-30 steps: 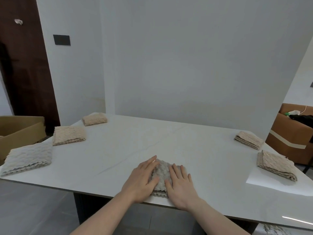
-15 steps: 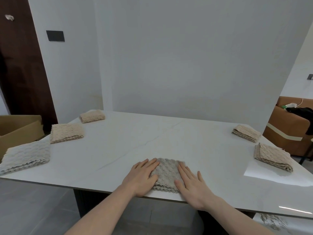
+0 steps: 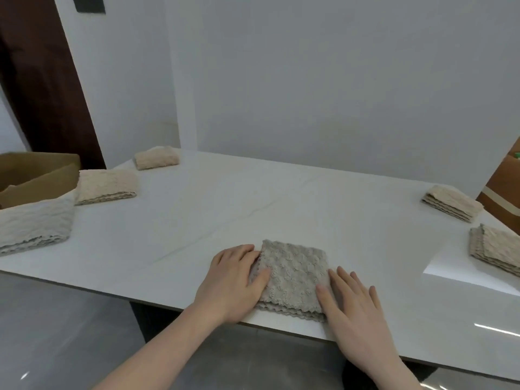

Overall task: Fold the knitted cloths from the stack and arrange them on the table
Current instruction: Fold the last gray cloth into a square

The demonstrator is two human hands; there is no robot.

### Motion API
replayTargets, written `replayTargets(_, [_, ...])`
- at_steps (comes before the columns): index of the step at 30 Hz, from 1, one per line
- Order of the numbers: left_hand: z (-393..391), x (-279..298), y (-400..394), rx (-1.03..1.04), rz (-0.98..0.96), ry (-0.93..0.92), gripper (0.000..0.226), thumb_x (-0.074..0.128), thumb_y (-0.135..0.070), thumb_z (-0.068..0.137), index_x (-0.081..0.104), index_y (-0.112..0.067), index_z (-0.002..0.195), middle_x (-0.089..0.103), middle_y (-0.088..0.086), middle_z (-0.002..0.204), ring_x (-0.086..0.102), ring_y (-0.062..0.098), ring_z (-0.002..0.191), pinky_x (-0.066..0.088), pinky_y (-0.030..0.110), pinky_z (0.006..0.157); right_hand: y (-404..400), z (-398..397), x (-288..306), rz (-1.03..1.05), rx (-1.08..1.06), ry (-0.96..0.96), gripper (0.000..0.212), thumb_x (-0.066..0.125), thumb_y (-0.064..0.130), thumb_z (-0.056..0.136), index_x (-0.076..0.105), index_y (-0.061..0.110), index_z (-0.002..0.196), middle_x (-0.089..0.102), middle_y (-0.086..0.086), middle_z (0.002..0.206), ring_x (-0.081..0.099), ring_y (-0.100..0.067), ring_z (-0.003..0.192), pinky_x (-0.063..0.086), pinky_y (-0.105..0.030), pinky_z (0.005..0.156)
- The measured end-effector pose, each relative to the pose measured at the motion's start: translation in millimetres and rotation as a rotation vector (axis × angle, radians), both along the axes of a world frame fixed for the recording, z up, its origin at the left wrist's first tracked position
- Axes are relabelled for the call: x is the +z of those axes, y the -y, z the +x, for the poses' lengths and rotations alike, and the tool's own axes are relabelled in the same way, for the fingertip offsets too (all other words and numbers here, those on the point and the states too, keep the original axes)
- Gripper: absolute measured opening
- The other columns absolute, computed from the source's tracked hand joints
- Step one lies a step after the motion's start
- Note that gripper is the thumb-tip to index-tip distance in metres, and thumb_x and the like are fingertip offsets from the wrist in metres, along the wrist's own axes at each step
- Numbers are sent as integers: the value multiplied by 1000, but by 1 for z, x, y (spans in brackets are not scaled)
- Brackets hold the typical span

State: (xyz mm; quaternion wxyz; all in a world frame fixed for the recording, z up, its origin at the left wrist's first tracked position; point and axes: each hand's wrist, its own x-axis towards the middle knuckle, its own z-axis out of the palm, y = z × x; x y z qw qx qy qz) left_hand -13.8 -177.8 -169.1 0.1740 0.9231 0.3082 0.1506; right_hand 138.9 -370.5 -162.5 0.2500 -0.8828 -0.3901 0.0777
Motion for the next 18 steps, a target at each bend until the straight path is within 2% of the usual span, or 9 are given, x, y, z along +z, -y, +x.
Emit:
replayTargets(5, [1,-4,-3,-10,15,-2,64,29,-67,97,39,-31,149,29,-17,160,18,3,149,10,29,125,-5,5,-5,7,0,-17,87,13,84,78,34,42,152,15,27,162,-1,6,152,-7,-30,125])
replayTargets(7, [1,-3,-4,-18,1,12,60,33,-68,95,43,-32,142,31,-19,158,20,1,147,12,28,124,-5,6,-5,34,-9,-43,75,23,82,80,42,44,142,19,27,161,2,7,152,-6,-29,126])
replayTargets(8, [0,-1,-4,-17,-20,16,58,35,-68,94,44,-33,139,32,-20,156,20,0,147,13,28,124,-5,6,-3,43,-6,-66,62,31,79,83,44,46,134,21,26,161,3,6,152,-6,-29,126])
replayTargets(10, [1,3,-4,-12,-70,18,54,41,-68,92,49,-33,132,33,-23,154,21,0,146,14,29,123,-7,5,0,54,-12,-114,36,47,67,88,45,47,118,23,23,161,4,5,152,-5,-29,126])
replayTargets(12, [2,8,-6,-2,-127,2,47,47,-67,90,55,-34,122,34,-24,153,21,2,147,15,29,123,-8,7,3,51,-27,-167,21,55,58,90,48,45,105,24,21,161,5,2,153,-6,-30,126])
replayTargets(14, [6,16,-7,23,-210,-28,37,53,-64,85,58,-36,108,34,-23,154,22,5,148,14,27,121,-9,8,11,14,-40,-204,14,58,55,91,51,42,92,23,18,162,4,-2,154,-5,-33,126])
replayTargets(16, [9,30,-3,52,-325,-84,29,58,-59,81,59,-34,97,34,-18,155,22,10,149,14,28,121,-9,9,24,-39,-29,-270,18,60,50,91,53,37,81,24,20,159,4,-5,155,-2,-36,126])
replayTargets(18, [14,55,7,98,-447,-167,25,64,-49,82,64,-30,98,45,-13,148,34,15,144,26,31,117,-7,13,51,-71,-52,-439,15,64,42,90,57,33,81,37,20,150,18,-8,152,14,-37,125])
